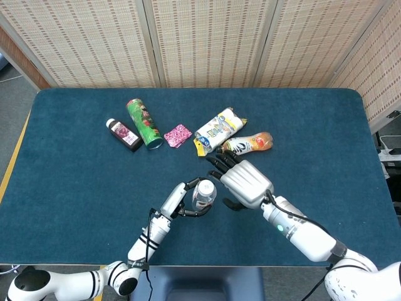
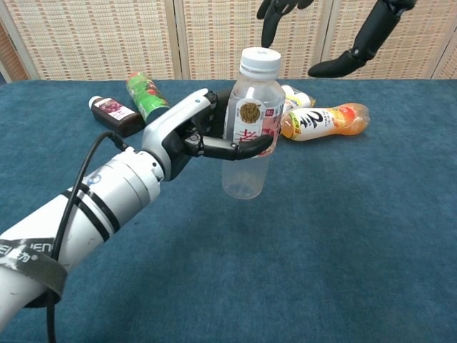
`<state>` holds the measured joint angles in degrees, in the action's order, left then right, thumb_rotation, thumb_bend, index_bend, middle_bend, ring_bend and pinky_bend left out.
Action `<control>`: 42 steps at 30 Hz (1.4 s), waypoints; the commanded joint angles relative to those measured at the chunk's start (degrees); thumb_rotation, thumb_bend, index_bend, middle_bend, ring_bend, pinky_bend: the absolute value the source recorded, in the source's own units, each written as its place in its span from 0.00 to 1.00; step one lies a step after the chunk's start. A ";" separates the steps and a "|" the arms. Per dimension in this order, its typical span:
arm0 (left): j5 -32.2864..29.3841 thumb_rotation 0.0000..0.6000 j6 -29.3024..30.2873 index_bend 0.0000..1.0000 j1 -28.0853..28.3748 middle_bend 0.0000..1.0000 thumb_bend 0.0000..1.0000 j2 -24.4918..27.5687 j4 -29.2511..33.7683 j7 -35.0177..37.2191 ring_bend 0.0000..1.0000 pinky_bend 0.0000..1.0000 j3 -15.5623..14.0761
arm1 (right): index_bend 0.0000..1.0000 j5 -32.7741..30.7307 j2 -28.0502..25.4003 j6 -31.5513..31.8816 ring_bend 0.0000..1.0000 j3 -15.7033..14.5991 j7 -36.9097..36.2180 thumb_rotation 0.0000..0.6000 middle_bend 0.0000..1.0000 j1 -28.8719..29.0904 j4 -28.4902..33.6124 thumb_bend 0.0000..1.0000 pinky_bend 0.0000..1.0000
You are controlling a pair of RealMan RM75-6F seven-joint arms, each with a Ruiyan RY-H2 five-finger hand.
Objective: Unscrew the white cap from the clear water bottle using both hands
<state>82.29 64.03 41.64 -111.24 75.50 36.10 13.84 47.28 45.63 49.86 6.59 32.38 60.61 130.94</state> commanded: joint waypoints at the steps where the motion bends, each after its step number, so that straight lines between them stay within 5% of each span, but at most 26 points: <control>1: -0.09 1.00 -0.13 0.70 0.07 0.91 0.84 -0.05 -0.09 0.03 0.61 0.55 0.00 | 0.24 0.05 -0.13 -0.31 0.00 -0.07 -0.05 0.86 0.00 0.02 0.15 0.33 0.00; 23: 0.08 1.00 -1.18 0.70 0.95 0.91 0.85 0.59 -0.11 0.00 0.61 0.55 -0.30 | 0.25 -1.03 1.55 0.20 0.00 -0.12 2.44 0.86 0.00 2.12 2.72 0.33 0.00; 36: -0.33 1.00 -1.23 0.70 0.93 0.91 0.84 0.36 -0.94 -0.03 0.61 0.55 -0.39 | 0.17 1.23 3.92 4.36 0.00 -0.08 2.31 0.86 0.00 0.34 0.87 0.31 0.00; 42: -0.28 1.00 -1.23 0.70 1.03 0.91 0.84 0.03 -0.78 -0.37 0.61 0.55 -0.53 | 0.24 -0.39 5.38 5.19 0.00 -0.30 4.66 0.86 0.00 1.09 0.23 0.29 0.00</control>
<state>82.00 62.81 42.66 -111.19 74.72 35.75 13.32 47.47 50.57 54.85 6.43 36.34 61.37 131.26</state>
